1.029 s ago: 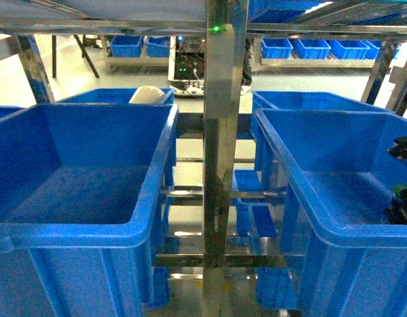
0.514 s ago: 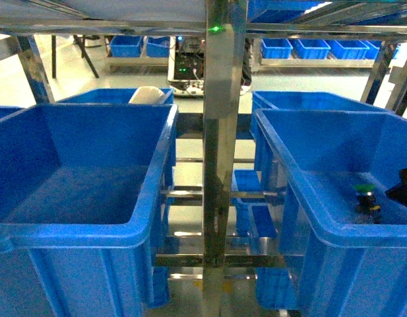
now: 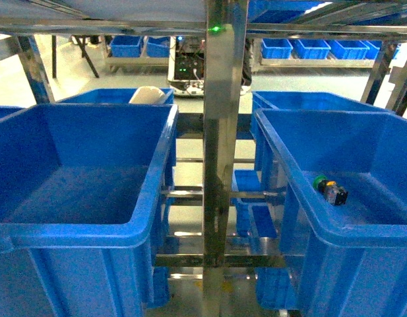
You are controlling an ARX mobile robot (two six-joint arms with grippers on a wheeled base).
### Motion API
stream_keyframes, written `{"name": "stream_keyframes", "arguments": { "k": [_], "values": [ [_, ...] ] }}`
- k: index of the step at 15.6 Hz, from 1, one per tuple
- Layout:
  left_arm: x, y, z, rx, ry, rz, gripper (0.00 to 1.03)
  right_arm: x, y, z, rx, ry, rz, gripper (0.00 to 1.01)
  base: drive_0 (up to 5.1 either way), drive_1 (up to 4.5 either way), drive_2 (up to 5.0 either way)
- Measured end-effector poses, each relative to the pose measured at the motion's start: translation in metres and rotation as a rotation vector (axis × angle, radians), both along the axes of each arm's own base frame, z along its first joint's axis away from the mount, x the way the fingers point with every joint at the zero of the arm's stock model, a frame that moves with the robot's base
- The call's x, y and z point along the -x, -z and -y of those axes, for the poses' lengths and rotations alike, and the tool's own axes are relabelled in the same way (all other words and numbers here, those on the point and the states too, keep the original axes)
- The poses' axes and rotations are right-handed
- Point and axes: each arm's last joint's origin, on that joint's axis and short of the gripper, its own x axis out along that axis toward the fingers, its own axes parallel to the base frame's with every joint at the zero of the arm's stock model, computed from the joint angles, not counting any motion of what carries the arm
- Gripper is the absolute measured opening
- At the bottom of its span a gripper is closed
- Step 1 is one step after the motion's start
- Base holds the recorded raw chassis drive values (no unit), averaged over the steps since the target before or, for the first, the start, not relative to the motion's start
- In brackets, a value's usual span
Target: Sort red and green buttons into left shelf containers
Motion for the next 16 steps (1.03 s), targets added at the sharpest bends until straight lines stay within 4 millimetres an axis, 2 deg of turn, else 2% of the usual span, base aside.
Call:
{"name": "stream_keyframes", "arguments": {
  "k": [2, 3, 4, 6, 7, 9, 10, 13, 16],
  "values": [
    [0.000, 0.000, 0.000, 0.000, 0.000, 0.000, 0.25, 0.055, 0.009, -0.001, -0.015, 0.038, 0.017, 0.98, 0.0, 0.00, 0.0],
    [0.000, 0.000, 0.000, 0.000, 0.000, 0.000, 0.25, 0.084, 0.021, -0.003, -0.044, 0.063, -0.010, 0.98, 0.0, 0.00, 0.0],
    [0.000, 0.000, 0.000, 0.000, 0.000, 0.000, 0.25, 0.107, 0.031, -0.005, -0.065, 0.086, -0.031, 0.98, 0.0, 0.00, 0.0],
    [0.000, 0.000, 0.000, 0.000, 0.000, -0.001, 0.25, 0.138, 0.042, -0.007, -0.070, 0.126, -0.035, 0.98, 0.0, 0.00, 0.0],
    [0.000, 0.000, 0.000, 0.000, 0.000, 0.000, 0.25, 0.144, 0.044, -0.009, -0.061, 0.134, -0.020, 0.98, 0.0, 0.00, 0.0],
    [0.000, 0.001, -0.002, 0.001, -0.004, -0.014, 0.25, 0.144, 0.042, -0.009, -0.050, 0.131, 0.000, 0.98, 0.0, 0.00, 0.0],
    [-0.003, 0.006, -0.009, 0.006, -0.033, -0.055, 0.25, 0.144, 0.043, -0.009, -0.052, 0.131, -0.008, 0.98, 0.0, 0.00, 0.0],
    [-0.021, 0.014, -0.022, -0.002, -0.085, -0.103, 0.25, 0.144, 0.043, -0.009, -0.049, 0.129, -0.007, 0.98, 0.0, 0.00, 0.0],
    [-0.044, 0.016, -0.025, -0.046, -0.044, -0.153, 0.25, 0.144, 0.043, -0.009, -0.049, 0.129, -0.007, 0.98, 0.0, 0.00, 0.0]
  ]
}}
